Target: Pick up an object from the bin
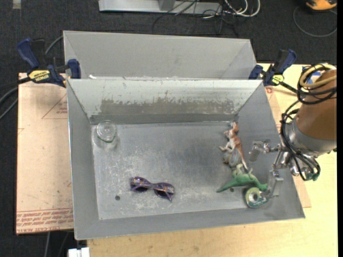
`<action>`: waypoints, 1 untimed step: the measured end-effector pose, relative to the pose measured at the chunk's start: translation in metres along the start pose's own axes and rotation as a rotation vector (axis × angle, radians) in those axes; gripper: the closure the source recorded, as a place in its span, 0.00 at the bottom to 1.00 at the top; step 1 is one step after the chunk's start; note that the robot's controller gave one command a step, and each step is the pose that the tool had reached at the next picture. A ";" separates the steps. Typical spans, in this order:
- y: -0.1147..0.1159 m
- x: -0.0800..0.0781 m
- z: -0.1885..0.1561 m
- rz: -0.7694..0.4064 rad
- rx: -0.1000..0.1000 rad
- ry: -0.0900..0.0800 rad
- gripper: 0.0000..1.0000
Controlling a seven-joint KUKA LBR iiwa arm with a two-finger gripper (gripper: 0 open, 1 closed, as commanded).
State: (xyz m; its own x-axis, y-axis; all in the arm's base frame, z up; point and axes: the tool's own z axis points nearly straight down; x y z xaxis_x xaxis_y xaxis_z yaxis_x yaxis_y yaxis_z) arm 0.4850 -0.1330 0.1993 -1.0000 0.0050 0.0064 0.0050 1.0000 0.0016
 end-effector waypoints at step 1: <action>0.001 -0.002 -0.004 -0.006 0.001 -0.007 0.00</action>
Offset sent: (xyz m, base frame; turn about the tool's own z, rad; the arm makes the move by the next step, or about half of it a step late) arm 0.0057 -0.0163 -0.0599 0.1585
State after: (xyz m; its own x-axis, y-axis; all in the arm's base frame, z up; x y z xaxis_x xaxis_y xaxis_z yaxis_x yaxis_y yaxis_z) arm 0.4866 -0.1321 0.2036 -1.0000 -0.0005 -0.0008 -0.0005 1.0000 0.0002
